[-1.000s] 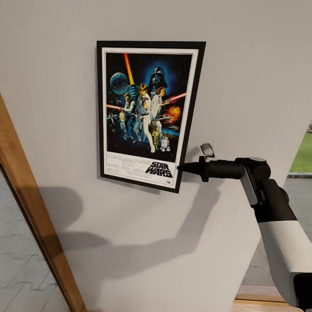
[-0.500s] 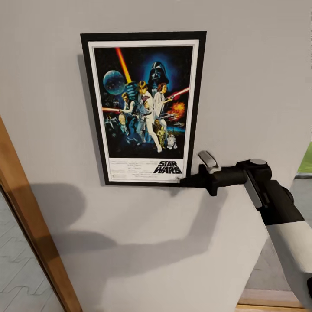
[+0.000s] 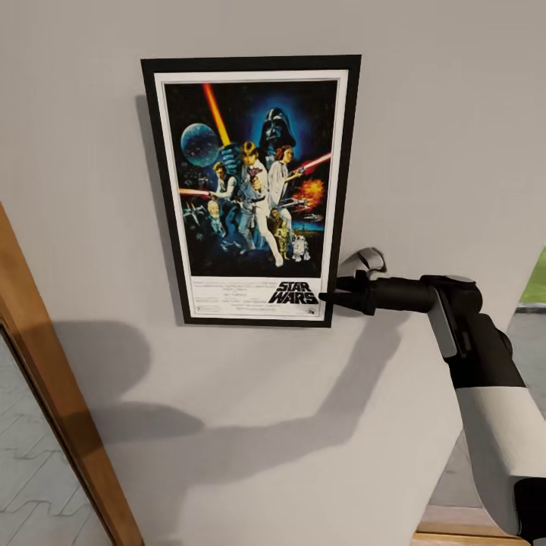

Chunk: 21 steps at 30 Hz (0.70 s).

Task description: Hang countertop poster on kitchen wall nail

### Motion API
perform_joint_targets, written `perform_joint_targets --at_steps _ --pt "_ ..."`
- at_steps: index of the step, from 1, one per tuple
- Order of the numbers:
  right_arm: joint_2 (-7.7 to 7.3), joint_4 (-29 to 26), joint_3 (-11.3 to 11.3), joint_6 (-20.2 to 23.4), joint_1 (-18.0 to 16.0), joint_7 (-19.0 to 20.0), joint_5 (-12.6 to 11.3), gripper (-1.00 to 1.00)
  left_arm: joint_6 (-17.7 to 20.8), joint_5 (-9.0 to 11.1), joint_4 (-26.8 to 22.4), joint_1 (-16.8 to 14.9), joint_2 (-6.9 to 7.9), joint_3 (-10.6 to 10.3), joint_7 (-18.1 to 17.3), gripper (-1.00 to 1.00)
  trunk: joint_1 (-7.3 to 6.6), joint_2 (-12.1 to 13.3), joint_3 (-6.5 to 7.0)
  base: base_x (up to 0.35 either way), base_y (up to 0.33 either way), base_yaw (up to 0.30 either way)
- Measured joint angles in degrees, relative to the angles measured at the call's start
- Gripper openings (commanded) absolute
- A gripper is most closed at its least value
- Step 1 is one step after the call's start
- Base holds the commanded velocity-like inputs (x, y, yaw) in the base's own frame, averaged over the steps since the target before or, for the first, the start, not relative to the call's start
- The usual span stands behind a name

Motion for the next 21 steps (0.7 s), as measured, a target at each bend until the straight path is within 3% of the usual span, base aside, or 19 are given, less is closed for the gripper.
perform_joint_targets --at_steps 9,13,21 --pt "-0.01 -0.02 -0.03 0.01 0.00 0.02 0.01 1.00 0.00 0.00 0.00 0.00 0.00 0.00 0.00 1.00 0.00 0.00 0.00 -0.001 -0.001 0.000" --pt "0.01 0.00 -0.08 0.01 -0.01 -2.28 0.02 1.00 -0.01 0.00 0.02 0.00 0.00 -0.01 0.01 1.00 0.01 0.01 0.01 -0.076 -0.102 0.000" --pt "-0.01 0.05 -0.09 -0.29 -0.02 -2.44 0.38 1.00 -0.01 0.00 0.02 0.00 0.00 -0.01 0.01 1.00 0.03 0.03 0.01 -0.074 -0.075 0.000"
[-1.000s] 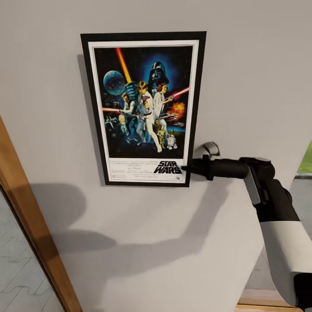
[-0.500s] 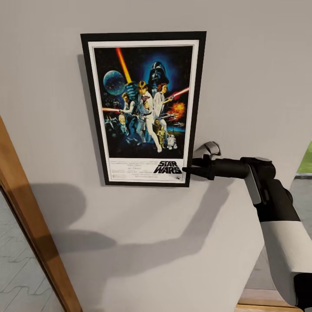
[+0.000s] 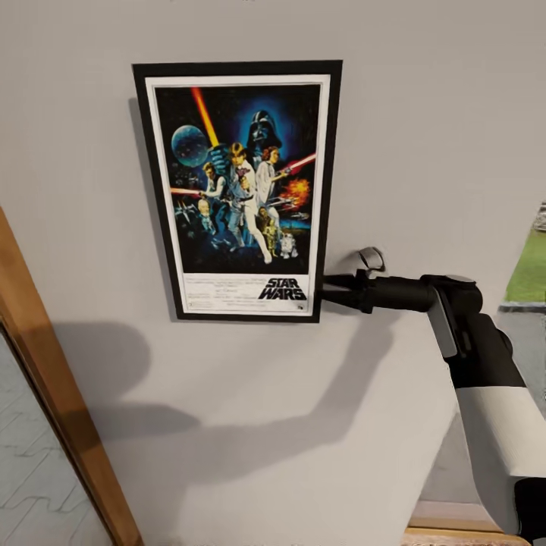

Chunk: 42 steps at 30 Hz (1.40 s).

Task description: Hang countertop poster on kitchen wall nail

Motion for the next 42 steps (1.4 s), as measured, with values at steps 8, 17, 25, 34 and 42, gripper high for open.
perform_joint_targets --at_steps 8,17,25,34,42 --pt "0.00 0.02 -0.01 -0.19 0.00 -0.02 0.18 1.00 -0.01 0.00 0.01 0.00 0.00 -0.01 0.01 1.00 0.01 0.01 0.00 -0.207 -0.190 0.000" --pt "0.00 0.02 0.03 -0.23 0.08 0.16 0.08 1.00 0.02 0.00 -0.01 0.00 0.00 0.02 -0.01 1.00 0.02 0.01 0.00 -0.287 -0.096 0.000" --pt "-0.01 -0.07 0.00 -0.31 0.34 0.28 0.06 1.00 0.00 0.00 -0.02 0.00 0.00 0.01 -0.02 1.00 0.02 0.02 0.00 -0.328 -0.007 0.000" --pt "-0.51 -0.37 -1.47 -0.61 5.99 1.42 0.04 1.00 -0.06 0.01 -0.02 0.01 0.05 0.01 -0.22 1.00 0.02 0.02 0.00 -0.333 -0.001 0.000" --pt "-0.57 0.84 -7.13 -10.26 23.34 2.51 0.30 1.00 -0.07 0.01 0.01 0.00 0.08 -0.01 -0.44 1.00 0.00 0.01 -0.01 -0.190 0.000 0.000"
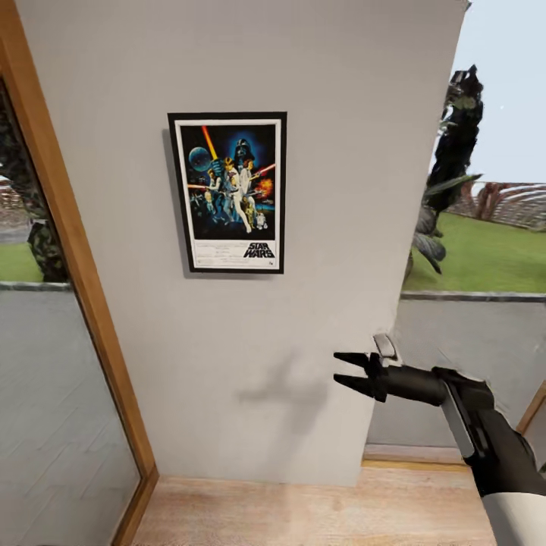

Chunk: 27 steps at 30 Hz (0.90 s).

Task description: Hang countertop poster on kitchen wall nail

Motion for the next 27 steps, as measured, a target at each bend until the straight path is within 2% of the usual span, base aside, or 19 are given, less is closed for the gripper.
perform_joint_targets --at_steps 1,2,3,6,7,8,9,11,12,14,17,19,20,22,23,25,26,27 --pt "-0.02 0.46 -0.07 -0.52 1.10 0.00 0.03 1.00 0.00 0.00 0.01 0.00 0.00 -0.02 0.00 1.00 0.00 0.00 0.00 -0.006 0.000 0.000" --pt "-2.84 6.40 -0.44 -3.38 4.75 -0.07 2.93 1.00 0.00 -0.05 0.05 0.01 -0.04 -0.12 -0.01 1.00 -0.02 -0.03 0.02 -0.004 0.000 0.000" --pt "-3.48 13.23 -0.51 -4.23 9.49 -0.12 3.58 1.00 0.00 -0.06 0.04 0.00 -0.04 -0.16 -0.02 1.00 0.00 0.02 -0.01 -0.002 0.000 0.000" --pt "-4.89 27.10 -0.60 -13.71 9.56 -0.44 4.60 1.00 0.00 -0.07 0.11 0.00 -0.08 -0.32 -0.08 1.00 -0.01 0.00 -0.01 0.000 0.000 0.000" --pt "-6.43 35.42 -0.42 -27.57 9.74 -5.42 4.93 1.00 0.06 -0.19 2.36 0.02 -0.18 -0.99 0.00 1.00 -0.01 -0.01 0.01 0.000 0.000 0.000" --pt "-6.56 48.23 -0.32 -28.86 9.77 -6.78 4.93 1.00 0.05 -0.16 2.58 0.00 -0.19 -1.06 0.04 1.00 0.00 0.00 0.01 0.000 0.000 0.000" --pt "-6.62 55.14 -0.07 -29.24 10.00 -8.15 4.92 1.00 0.02 -0.15 2.67 0.00 -0.21 -1.11 0.07 1.00 0.00 0.01 -0.01 0.000 0.000 0.000" --pt "-6.67 57.62 -0.22 -29.74 9.80 -11.43 5.04 1.00 -0.02 -0.17 2.81 0.00 -0.23 -1.19 0.12 1.00 -0.01 0.00 0.00 0.000 0.000 0.000" --pt "-6.66 60.35 0.00 -30.05 9.82 -16.28 5.04 1.00 -0.04 -0.19 2.92 0.00 -0.24 -1.24 0.20 1.00 -0.01 0.00 0.00 0.000 0.000 0.000" --pt "-6.58 62.58 0.25 -30.26 9.81 -20.98 4.82 1.00 -0.06 -0.21 3.04 0.00 -0.25 -1.27 0.26 1.00 -0.01 0.00 0.00 0.000 0.000 0.000" --pt "-5.55 68.44 0.73 -30.60 9.83 -36.12 4.74 1.00 -0.08 -0.29 3.20 0.00 -0.26 -1.36 0.39 1.00 -0.01 0.00 0.00 0.000 0.000 0.000" --pt "-4.81 70.12 0.60 -30.87 9.81 -41.46 4.70 1.00 -0.06 -0.45 3.25 0.00 -0.26 -1.39 0.42 1.00 -0.01 0.00 0.00 0.000 0.000 0.000" --pt "-4.04 71.21 0.62 -31.31 9.82 -46.37 4.73 1.00 -0.02 -0.86 3.27 0.00 -0.26 -1.40 0.45 1.00 -0.01 0.00 0.00 0.000 0.000 0.000" --pt "-3.28 71.95 0.54 -31.82 9.81 -50.99 4.75 1.00 0.02 -1.59 3.29 0.00 -0.29 -1.42 0.47 1.00 -0.01 0.00 0.00 0.000 0.000 0.000" --pt "-1.15 73.07 0.62 -32.70 9.83 -61.33 4.95 1.00 0.17 -5.76 3.33 0.00 -0.47 -1.50 0.51 1.00 -0.01 0.00 0.00 0.000 0.000 0.000" --pt "-0.69 73.22 0.51 -32.77 9.81 -63.27 4.94 1.00 0.18 -7.63 3.33 0.01 -0.55 -1.50 0.53 1.00 -0.01 0.00 0.00 0.000 0.000 0.000" --pt "-0.51 73.31 0.51 -32.83 9.81 -64.23 4.95 1.00 0.19 -9.44 3.33 0.01 -0.63 -1.50 0.55 1.00 -0.01 0.00 0.00 0.000 0.000 0.000" --pt "-0.29 73.42 0.51 -32.90 9.81 -65.57 4.96 1.00 0.20 -13.86 3.40 0.01 -0.91 -1.46 0.56 1.00 -0.01 0.00 0.00 0.000 0.000 0.000"
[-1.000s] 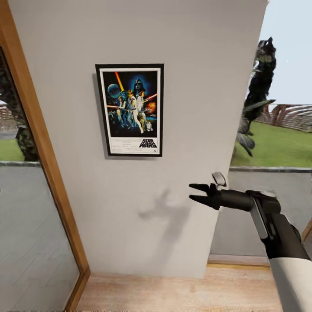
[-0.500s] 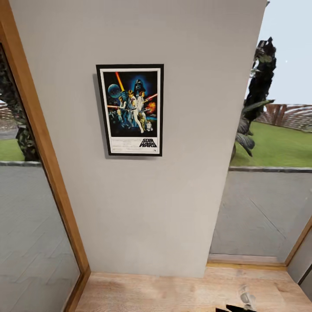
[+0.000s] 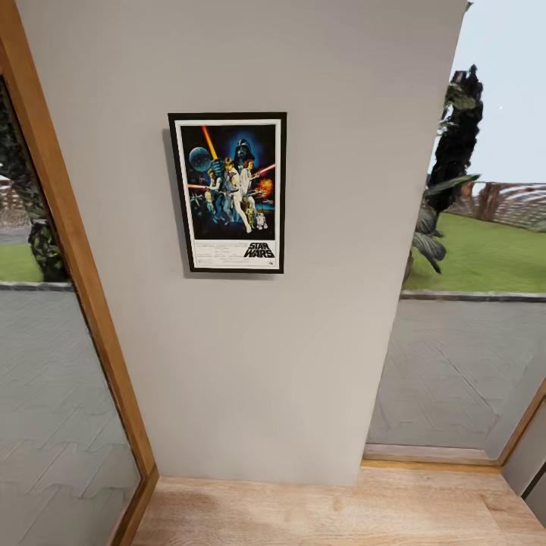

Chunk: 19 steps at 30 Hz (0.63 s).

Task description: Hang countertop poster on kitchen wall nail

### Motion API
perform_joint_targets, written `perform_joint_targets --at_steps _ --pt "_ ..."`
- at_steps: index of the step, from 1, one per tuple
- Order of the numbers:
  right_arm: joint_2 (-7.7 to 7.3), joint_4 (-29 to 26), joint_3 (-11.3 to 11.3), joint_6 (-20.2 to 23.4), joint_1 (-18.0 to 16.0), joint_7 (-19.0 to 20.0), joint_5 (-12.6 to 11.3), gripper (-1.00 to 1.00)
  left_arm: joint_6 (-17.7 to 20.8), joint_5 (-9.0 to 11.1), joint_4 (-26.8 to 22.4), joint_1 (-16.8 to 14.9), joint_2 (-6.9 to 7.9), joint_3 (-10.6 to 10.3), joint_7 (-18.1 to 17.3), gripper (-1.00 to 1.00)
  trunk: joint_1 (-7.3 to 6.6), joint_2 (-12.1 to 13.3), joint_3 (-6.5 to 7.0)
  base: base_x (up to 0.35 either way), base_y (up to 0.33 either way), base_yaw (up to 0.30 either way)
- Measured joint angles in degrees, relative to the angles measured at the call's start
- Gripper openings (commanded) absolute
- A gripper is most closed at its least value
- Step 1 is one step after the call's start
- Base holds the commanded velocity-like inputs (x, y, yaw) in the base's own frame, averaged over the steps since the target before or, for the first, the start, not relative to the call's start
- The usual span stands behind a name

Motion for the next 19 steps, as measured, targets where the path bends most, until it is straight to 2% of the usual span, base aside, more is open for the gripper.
perform_joint_targets --at_steps 6,19 --pt "0.11 0.94 0.01 -0.02 0.03 -0.47 0.01 1.00 0.00 -1.78 0.09 0.00 -0.13 0.03 0.01 1.00 0.00 0.00 0.00 0.000 0.000 0.000" --pt "0.13 2.92 -0.02 0.05 0.08 -0.61 0.09 1.00 0.00 -2.04 0.12 -0.01 -0.20 0.04 0.01 1.00 0.00 0.00 0.00 0.000 0.000 0.000"
